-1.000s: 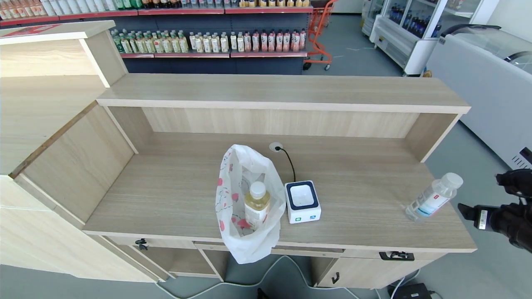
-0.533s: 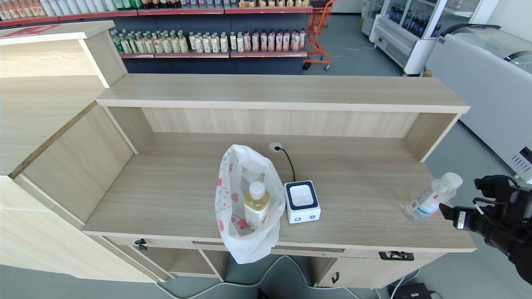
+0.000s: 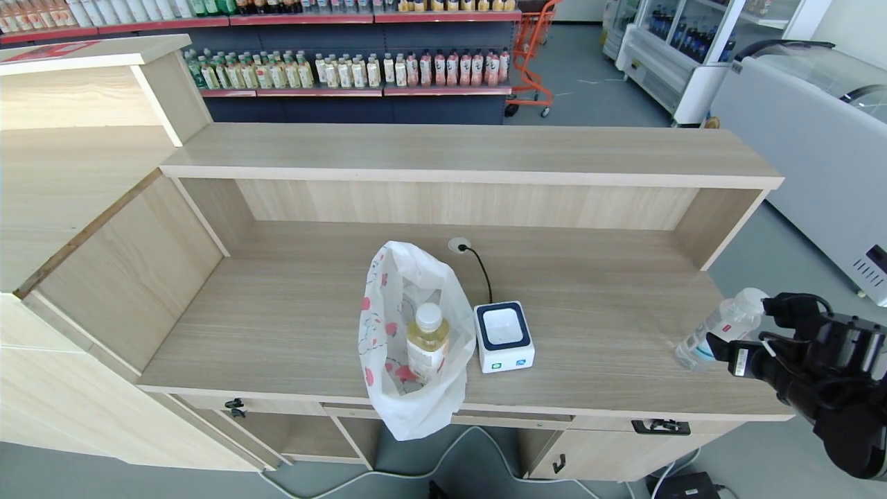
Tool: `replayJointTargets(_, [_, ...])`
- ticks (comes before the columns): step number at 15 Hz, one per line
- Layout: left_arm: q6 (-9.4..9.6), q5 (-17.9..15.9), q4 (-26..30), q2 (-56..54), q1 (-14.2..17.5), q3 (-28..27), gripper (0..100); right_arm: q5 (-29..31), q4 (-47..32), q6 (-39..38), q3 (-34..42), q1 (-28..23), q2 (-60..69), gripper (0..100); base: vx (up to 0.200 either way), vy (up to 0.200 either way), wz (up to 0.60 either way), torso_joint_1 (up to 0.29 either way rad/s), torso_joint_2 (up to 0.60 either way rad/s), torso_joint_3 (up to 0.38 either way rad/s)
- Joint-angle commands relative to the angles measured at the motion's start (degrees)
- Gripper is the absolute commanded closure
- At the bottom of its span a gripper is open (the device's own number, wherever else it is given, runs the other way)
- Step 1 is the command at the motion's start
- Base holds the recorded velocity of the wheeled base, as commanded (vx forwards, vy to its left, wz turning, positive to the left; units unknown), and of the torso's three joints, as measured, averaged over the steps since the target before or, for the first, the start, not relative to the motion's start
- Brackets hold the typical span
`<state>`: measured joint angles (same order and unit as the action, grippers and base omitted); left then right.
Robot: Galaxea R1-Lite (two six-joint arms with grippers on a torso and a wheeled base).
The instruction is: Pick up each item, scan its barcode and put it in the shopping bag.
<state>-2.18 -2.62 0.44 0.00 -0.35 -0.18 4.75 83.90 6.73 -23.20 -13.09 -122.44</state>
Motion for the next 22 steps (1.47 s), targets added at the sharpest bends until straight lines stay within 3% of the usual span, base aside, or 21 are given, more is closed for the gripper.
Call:
replayJointTargets(1, [-0.02,-0.02,0.00,0.00,0.00,0.01,0,-0.01,0.74,-0.05,-0.44,0.44,-2.27,0,0.000,0.000,0.00,0.000,0.00,0.000])
replayJointTargets(22, [-0.02,-0.02,0.00,0.00,0.00,0.01,0,-1.68,5.66,2.15,-13.10,1.49,-12.73,0,0.000,0.000,0.00,0.000,0.00,0.000])
